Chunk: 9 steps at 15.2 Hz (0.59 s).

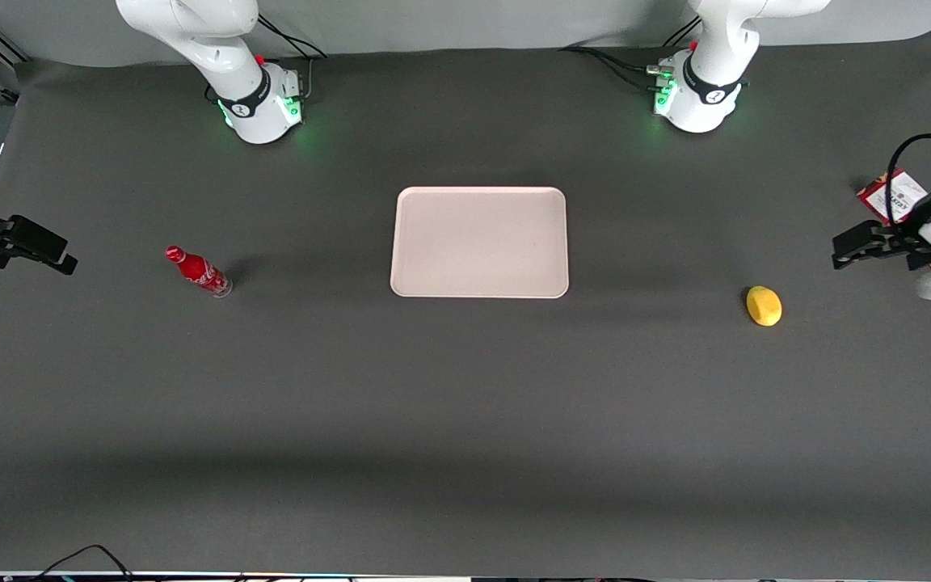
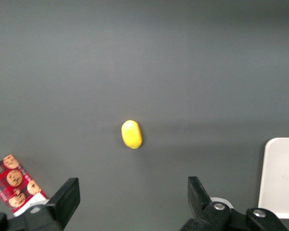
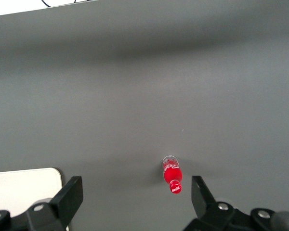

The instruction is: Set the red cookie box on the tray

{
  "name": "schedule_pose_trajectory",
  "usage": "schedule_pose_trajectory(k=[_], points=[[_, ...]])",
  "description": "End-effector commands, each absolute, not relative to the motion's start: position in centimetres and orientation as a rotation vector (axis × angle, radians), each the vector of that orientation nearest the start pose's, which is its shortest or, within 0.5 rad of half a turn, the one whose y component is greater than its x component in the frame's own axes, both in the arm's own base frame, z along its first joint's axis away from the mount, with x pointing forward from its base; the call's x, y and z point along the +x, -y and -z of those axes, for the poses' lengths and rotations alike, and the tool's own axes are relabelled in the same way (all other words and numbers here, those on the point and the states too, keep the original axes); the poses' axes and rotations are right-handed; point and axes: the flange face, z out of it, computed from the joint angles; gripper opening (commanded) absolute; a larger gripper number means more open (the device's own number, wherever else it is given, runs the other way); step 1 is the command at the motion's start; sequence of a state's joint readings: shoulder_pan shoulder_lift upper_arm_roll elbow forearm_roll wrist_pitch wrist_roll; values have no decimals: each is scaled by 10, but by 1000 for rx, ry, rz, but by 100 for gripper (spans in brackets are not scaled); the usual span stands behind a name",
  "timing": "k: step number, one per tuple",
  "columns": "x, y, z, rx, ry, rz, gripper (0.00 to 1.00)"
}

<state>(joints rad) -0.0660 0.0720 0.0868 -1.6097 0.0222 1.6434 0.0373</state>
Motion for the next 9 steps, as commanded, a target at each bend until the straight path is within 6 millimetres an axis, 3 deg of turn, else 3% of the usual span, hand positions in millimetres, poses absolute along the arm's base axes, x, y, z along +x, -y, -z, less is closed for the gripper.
schedule_pose_trajectory(k=[1,3,6,9], points=[[569,-96,-574,-3081,114,-89,100],[556,-155,-568,-3060,153,-117,100],[521,-247,-548,-3047,324,-176,100],[486,-309,-511,-3023,488,-209,100]])
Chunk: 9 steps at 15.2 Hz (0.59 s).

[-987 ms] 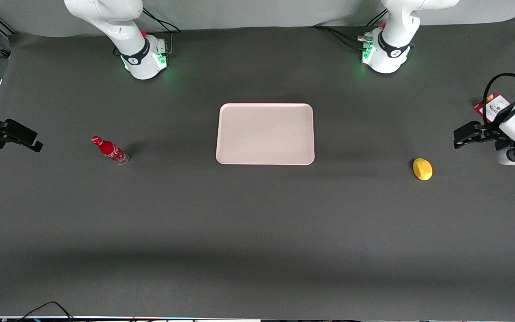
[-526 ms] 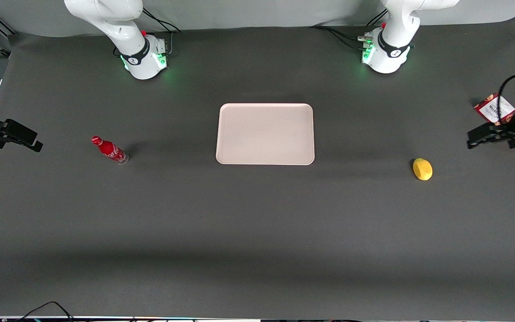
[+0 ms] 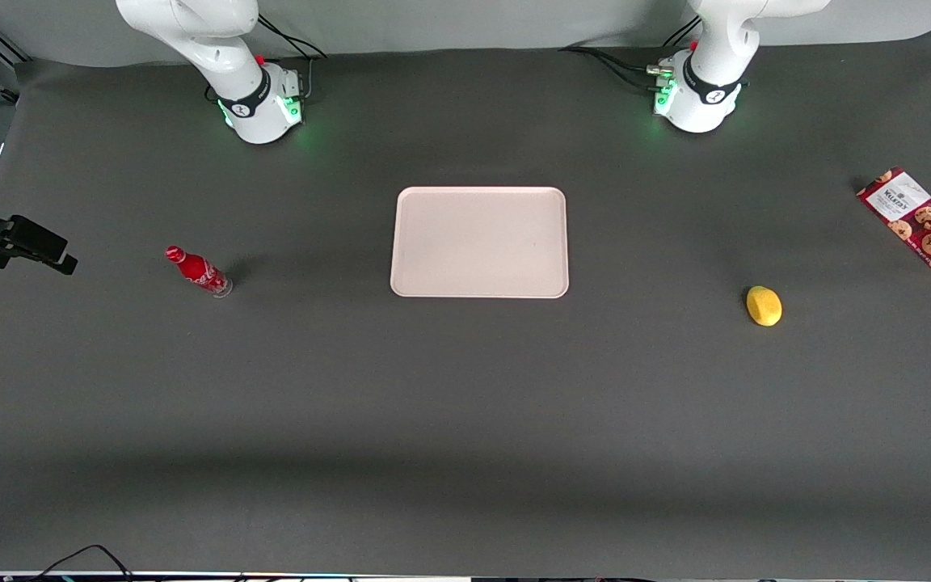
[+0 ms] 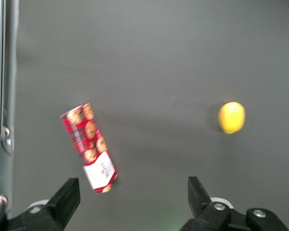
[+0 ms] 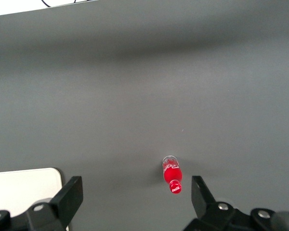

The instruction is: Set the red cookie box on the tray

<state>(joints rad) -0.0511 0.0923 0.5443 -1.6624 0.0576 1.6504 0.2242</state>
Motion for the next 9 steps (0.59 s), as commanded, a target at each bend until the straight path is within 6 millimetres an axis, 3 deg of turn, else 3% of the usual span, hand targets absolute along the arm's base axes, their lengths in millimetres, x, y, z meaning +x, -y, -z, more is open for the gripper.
schedule_pose_trajectory(k=[1,4,7,9], points=[[473,-327,-496,-3015,537,-210,100],[433,-366,-450,-2998,629,-199,100],[378,-402,-400,-2990,677,-139,100],[356,-406,-369,-2978,722,-119,100]])
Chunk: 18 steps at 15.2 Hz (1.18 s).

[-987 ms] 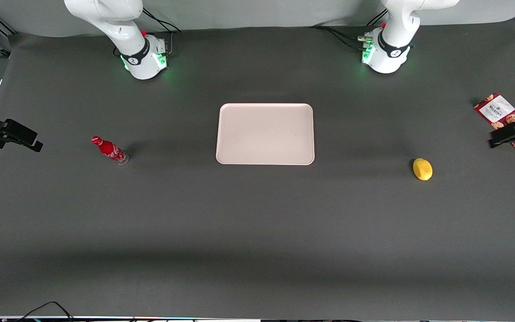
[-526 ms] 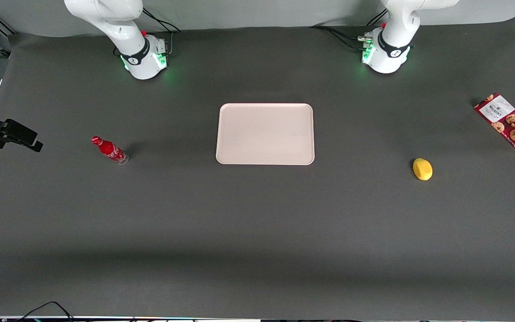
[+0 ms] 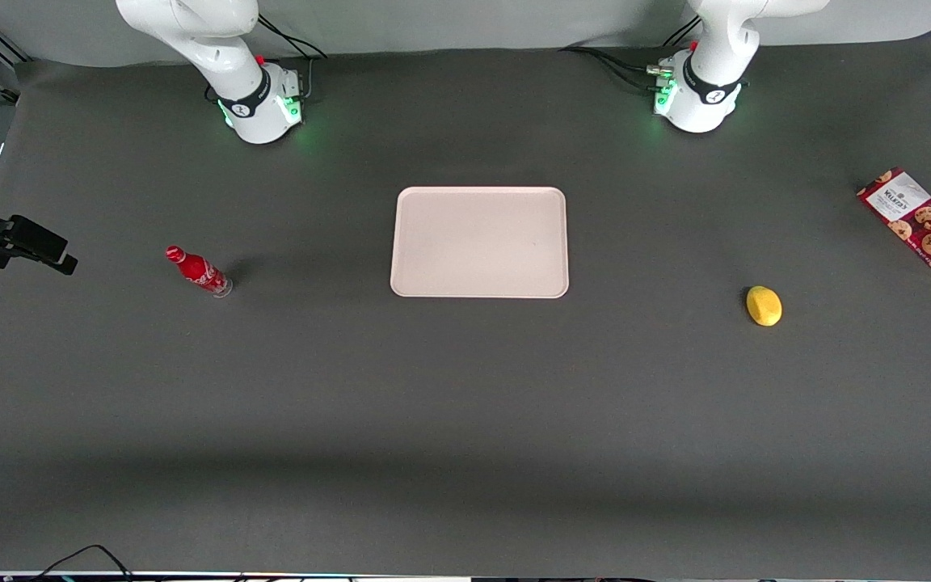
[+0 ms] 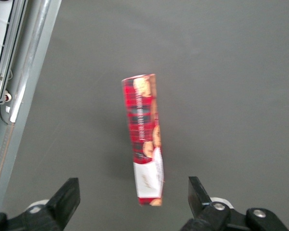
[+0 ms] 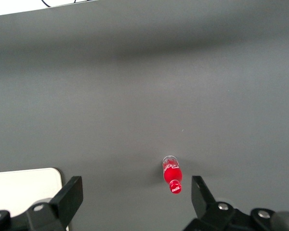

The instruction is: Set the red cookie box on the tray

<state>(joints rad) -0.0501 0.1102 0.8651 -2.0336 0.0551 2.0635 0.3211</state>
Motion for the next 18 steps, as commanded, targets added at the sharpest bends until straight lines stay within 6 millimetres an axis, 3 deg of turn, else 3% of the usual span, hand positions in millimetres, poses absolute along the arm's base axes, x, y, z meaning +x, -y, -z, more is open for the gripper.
schedule_pose_trajectory(k=[1,7,10,15,18], points=[[348,-406,-358,-2977,738,-127,100],[349,-403,-331,-2963,778,-126,100],[339,-408,-313,-2940,800,-102,100],[335,-421,-253,-3047,767,-5,100],[342,-429,-244,-3050,776,-4,100]])
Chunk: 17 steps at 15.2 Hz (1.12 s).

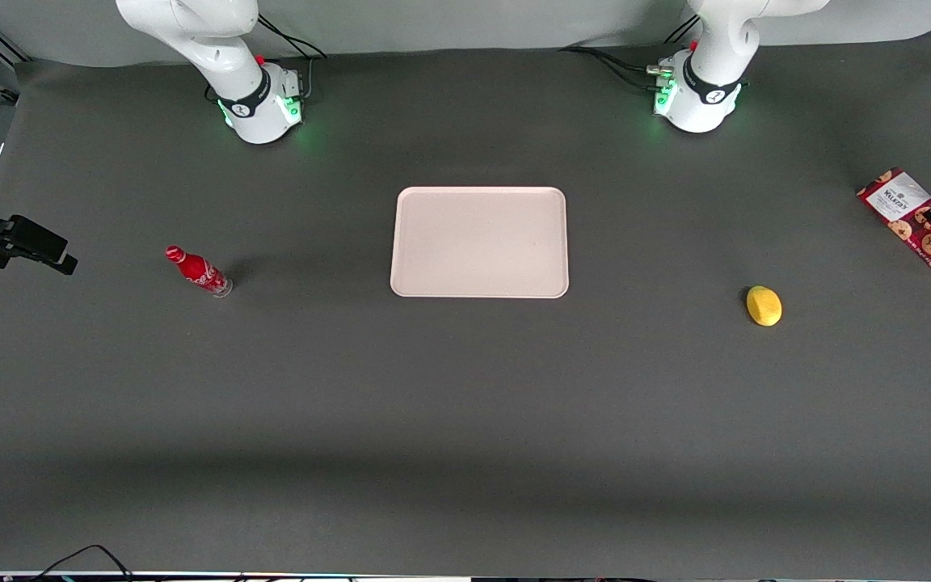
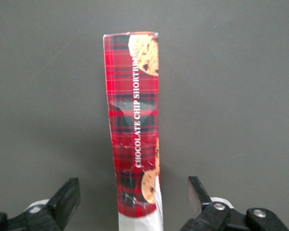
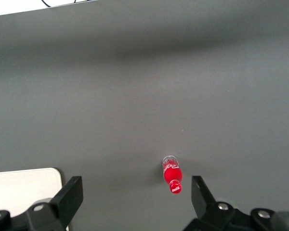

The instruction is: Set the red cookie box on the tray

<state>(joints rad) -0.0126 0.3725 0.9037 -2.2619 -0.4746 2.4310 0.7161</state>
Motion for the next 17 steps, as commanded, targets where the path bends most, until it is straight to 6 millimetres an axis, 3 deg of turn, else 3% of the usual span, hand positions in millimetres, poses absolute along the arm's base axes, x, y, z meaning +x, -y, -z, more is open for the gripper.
schedule_pose_trajectory(k=[1,5,9,10,11,14,17], points=[[340,-429,-233,-3051,798,-15,100],[352,-432,-203,-3070,799,10,100],[358,-431,-203,-3066,781,14,97],[360,-430,-203,-3071,766,8,77],[360,-429,-203,-3071,757,7,31],[363,-426,-205,-3091,705,5,0],[375,-418,-208,-3111,617,16,0]])
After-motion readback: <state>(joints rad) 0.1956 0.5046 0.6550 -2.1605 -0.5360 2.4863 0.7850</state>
